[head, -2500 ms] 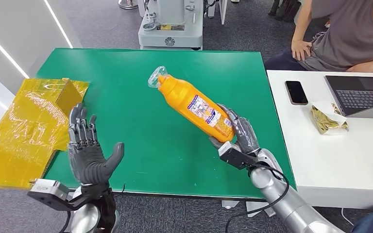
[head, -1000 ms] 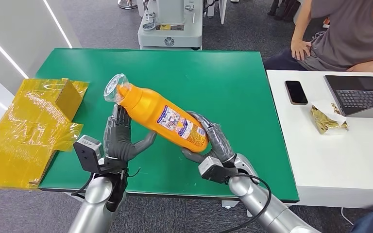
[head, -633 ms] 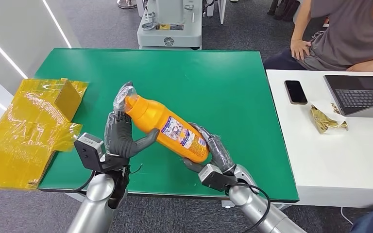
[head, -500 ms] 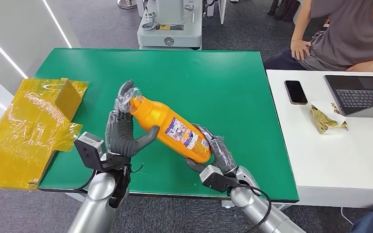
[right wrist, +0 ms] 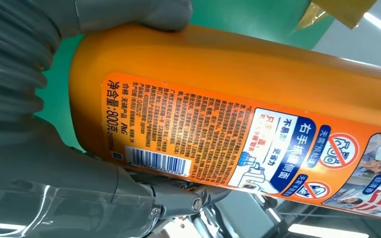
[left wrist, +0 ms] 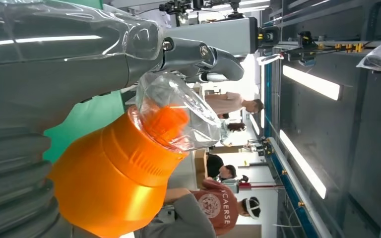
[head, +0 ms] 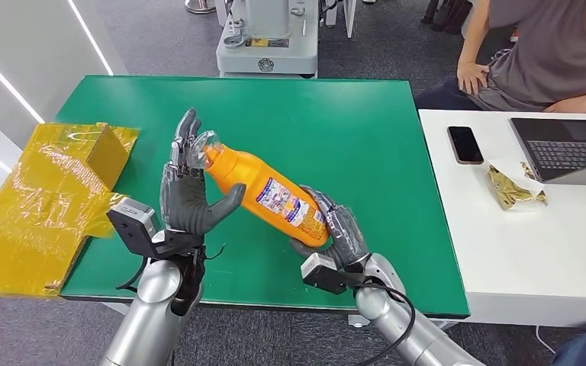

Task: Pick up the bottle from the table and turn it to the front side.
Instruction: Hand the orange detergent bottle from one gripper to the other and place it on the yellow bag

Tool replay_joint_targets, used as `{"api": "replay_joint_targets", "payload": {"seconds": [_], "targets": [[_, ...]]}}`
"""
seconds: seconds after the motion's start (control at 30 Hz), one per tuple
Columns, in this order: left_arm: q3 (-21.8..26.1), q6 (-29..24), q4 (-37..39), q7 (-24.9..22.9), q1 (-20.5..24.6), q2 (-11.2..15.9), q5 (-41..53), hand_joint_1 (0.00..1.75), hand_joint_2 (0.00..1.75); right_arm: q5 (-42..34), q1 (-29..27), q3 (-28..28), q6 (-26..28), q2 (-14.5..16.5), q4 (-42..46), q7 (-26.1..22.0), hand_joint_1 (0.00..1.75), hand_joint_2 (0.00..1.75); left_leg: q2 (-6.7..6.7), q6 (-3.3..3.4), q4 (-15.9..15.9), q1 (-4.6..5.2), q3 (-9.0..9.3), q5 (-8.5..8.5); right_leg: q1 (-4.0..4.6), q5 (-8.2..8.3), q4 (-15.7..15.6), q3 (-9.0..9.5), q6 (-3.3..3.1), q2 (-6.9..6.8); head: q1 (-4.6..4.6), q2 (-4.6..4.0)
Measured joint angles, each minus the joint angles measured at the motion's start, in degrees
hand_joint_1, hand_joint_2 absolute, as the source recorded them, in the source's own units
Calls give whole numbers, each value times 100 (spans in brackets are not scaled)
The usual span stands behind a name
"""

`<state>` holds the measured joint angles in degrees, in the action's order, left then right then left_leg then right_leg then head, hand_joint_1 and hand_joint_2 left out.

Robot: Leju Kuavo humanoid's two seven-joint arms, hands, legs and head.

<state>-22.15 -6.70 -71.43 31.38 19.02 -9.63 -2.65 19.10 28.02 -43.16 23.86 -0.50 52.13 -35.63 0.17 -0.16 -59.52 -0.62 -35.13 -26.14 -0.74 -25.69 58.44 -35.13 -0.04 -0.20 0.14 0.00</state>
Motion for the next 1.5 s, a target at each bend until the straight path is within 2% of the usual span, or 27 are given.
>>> {"api": "replay_joint_targets", "payload": {"seconds": [0.3, 0.83, 0.97, 1.5], "targets": [[-6, -31, 50, -134, 36, -7, 61, 0, 175, 234, 279, 80, 211, 301, -49, -142, 175, 175, -13, 0, -3, 1, -4, 1, -1, -1, -2, 1, 1, -14, 0, 0], [48, -45, 82, -143, 53, -3, 116, 0, 175, 310, 165, 180, 368, 345, 55, -205, 175, 175, -13, 0, -2, 1, -6, 0, 0, -1, -2, 0, 1, -13, -1, 0], [64, -48, 87, -150, 50, 0, 126, 175, 175, 311, 161, 181, 378, 345, 56, -210, 175, 175, -13, 0, -2, 1, -6, 0, 0, -1, -2, 0, 1, -14, -1, 0], [74, -22, 87, -193, 50, 21, 152, 175, 175, 427, 141, 190, 546, 350, 52, -172, 175, 175, -13, 0, -2, 1, -6, 0, 0, -1, -2, 0, 1, -14, -1, 0]]}}
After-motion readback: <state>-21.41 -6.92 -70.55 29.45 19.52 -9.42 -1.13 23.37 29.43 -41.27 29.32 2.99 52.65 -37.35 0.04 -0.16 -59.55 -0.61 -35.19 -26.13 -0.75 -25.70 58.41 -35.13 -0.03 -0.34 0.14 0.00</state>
